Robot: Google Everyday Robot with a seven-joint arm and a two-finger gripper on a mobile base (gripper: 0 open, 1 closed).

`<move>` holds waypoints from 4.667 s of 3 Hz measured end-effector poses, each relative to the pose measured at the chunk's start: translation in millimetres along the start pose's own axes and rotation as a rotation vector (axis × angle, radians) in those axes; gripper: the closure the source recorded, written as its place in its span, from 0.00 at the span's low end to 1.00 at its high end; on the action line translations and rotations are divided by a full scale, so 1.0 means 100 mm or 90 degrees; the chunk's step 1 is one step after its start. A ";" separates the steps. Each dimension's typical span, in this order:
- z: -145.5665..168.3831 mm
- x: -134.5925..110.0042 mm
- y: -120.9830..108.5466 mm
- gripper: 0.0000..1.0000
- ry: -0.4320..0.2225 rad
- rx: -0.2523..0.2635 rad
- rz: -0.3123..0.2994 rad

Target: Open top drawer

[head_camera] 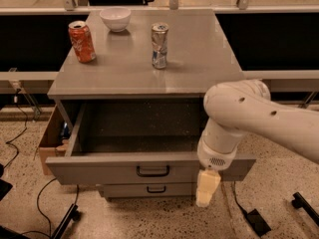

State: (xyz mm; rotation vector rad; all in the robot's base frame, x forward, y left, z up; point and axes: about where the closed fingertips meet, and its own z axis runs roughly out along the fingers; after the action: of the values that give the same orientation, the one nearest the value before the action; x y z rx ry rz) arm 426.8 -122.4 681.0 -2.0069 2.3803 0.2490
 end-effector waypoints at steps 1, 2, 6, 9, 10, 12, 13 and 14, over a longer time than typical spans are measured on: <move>0.04 -0.03 0.48 0.41 -0.007 -0.045 -0.016; 0.04 -0.04 0.48 0.64 -0.007 -0.045 -0.016; -0.13 0.05 1.37 1.00 0.050 -0.124 -0.018; -0.13 0.06 1.37 0.58 0.051 -0.122 -0.018; -0.13 0.06 1.38 0.36 0.052 -0.122 -0.018; -0.72 0.31 0.74 0.00 0.038 -0.072 -0.044; -1.20 0.49 0.38 0.00 0.031 -0.050 -0.063; -1.75 0.60 0.03 0.00 0.026 -0.008 -0.062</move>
Offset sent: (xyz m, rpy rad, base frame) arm -0.1923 0.0294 0.0219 0.0218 0.3619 0.1652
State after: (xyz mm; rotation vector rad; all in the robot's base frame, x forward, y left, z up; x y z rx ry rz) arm 428.9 -203.6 847.2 -2.1468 2.2999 0.2235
